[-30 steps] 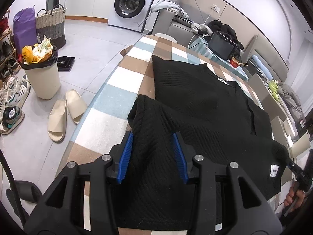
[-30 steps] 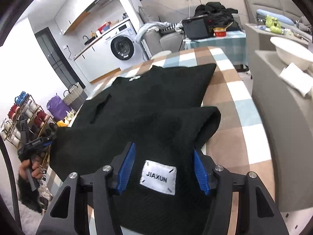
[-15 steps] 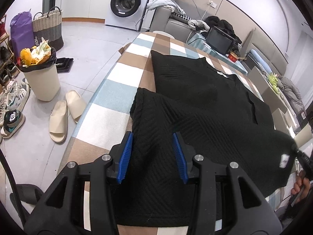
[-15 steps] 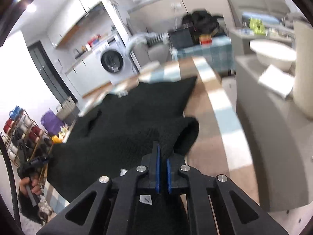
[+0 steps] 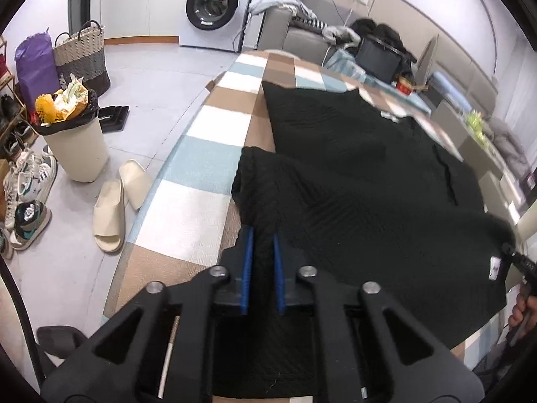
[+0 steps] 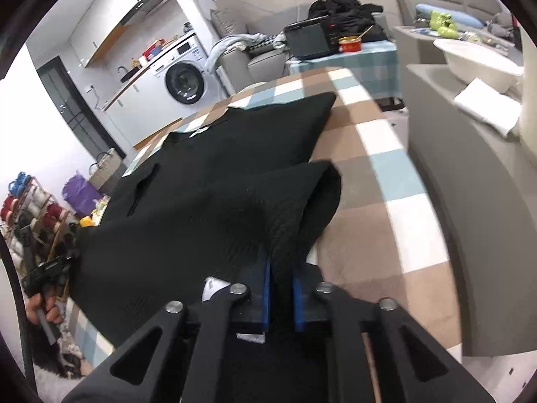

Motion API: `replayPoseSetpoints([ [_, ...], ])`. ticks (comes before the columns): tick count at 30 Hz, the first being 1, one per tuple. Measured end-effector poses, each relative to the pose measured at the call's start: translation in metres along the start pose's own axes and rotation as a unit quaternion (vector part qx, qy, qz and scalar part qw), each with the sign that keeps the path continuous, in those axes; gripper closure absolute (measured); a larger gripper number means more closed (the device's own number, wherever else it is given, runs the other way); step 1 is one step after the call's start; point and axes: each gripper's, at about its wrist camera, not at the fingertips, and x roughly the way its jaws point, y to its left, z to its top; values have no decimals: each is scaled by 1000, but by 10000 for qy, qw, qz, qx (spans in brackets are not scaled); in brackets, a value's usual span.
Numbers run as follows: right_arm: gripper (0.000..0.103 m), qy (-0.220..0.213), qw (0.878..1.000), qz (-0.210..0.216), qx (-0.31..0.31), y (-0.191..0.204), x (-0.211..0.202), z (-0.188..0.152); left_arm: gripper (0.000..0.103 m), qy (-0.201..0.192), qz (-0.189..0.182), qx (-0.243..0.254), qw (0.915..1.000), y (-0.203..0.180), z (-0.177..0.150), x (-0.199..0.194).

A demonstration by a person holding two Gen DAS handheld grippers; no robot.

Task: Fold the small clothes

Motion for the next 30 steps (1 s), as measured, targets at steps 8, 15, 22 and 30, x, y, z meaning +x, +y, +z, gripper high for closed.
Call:
replayPoseSetpoints([
  [8,98,-792,9967,73,-145,22,-31,35,100,-499,-220,-92,9985,-2,28,-18],
  [15,94,-557,9982,-201,-12,24,9,78,100,-566,-175,-92,9982,-11,71,9],
  [22,56,13,9989,-55,472,-8,21,55,62,-98,-238,-354,9990,8,59,24],
  [30,48,134,9935,-303,1086,-35,-16,2,51,0,-406,-461,9981,38,23,-10],
])
